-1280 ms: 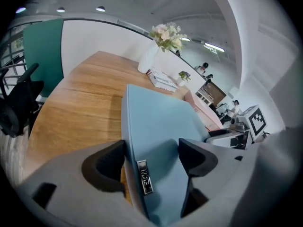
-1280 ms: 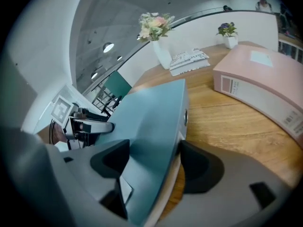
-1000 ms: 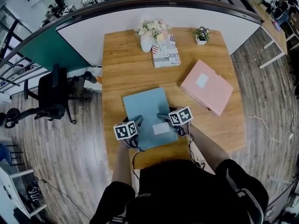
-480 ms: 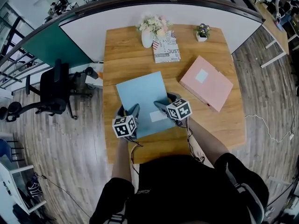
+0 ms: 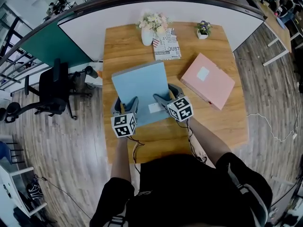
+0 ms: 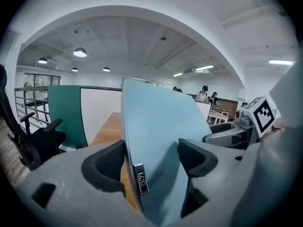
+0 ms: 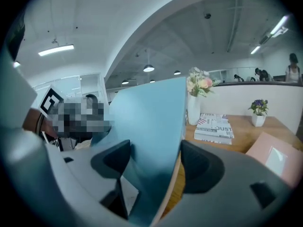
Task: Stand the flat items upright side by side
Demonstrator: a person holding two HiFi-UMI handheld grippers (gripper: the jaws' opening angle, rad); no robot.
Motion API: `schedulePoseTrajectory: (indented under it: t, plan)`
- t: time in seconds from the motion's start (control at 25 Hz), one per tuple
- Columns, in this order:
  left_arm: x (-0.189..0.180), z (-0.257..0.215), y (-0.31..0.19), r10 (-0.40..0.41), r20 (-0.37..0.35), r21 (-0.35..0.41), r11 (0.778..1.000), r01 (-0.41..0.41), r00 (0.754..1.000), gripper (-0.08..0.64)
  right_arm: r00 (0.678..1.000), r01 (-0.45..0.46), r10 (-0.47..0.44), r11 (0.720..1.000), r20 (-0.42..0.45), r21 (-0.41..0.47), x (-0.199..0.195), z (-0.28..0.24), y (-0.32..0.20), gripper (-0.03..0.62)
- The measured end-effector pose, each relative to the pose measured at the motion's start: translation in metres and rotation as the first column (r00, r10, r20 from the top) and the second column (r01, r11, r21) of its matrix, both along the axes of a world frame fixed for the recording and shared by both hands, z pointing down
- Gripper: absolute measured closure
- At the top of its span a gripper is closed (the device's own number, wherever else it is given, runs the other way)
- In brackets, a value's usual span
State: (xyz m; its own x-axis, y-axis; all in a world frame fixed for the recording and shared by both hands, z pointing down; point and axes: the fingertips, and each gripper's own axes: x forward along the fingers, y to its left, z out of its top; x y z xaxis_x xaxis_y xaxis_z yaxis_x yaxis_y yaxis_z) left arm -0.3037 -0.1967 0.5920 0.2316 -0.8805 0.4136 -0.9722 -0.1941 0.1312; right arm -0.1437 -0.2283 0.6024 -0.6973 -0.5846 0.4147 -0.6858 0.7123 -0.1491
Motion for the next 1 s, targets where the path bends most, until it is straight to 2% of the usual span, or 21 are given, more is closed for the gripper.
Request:
schedulePoseTrajectory:
  t: [0.24,0.4,0.72,0.88,1.0]
  plan:
    - [-0.001,-0.020,-0.013,-0.004,0.058,0.110,0.994,-0.002,0.998,0.196,0.999,-0.034,0.033,0.993,0.012,0.113,-0.002,-0.019,-0.014,0.259]
    - [-0.001,-0.028,-0.017,0.003,0.087,0.157,0.987,-0.016,0.996,0.198,0.999,-0.052,0.049,0.983,0.018,0.177,-0.002,-0.026,-0.017,0.259]
    - [0.001,-0.044,-0.021,-0.038,0.201,0.290,0.957,-0.023,0.979,0.197,0.997,-0.072,0.079,0.940,-0.008,0.333,-0.005,-0.044,-0.026,0.259]
    - [0.003,-0.041,-0.014,-0.076,0.241,0.310,0.951,-0.003,0.967,0.193,0.995,-0.090,0.101,0.931,-0.012,0.355,-0.004,-0.043,-0.024,0.261]
    - [0.004,-0.042,-0.013,-0.096,0.246,0.316,0.949,0.014,0.964,0.192,0.995,-0.093,0.102,0.930,-0.007,0.355,-0.003,-0.043,-0.024,0.261]
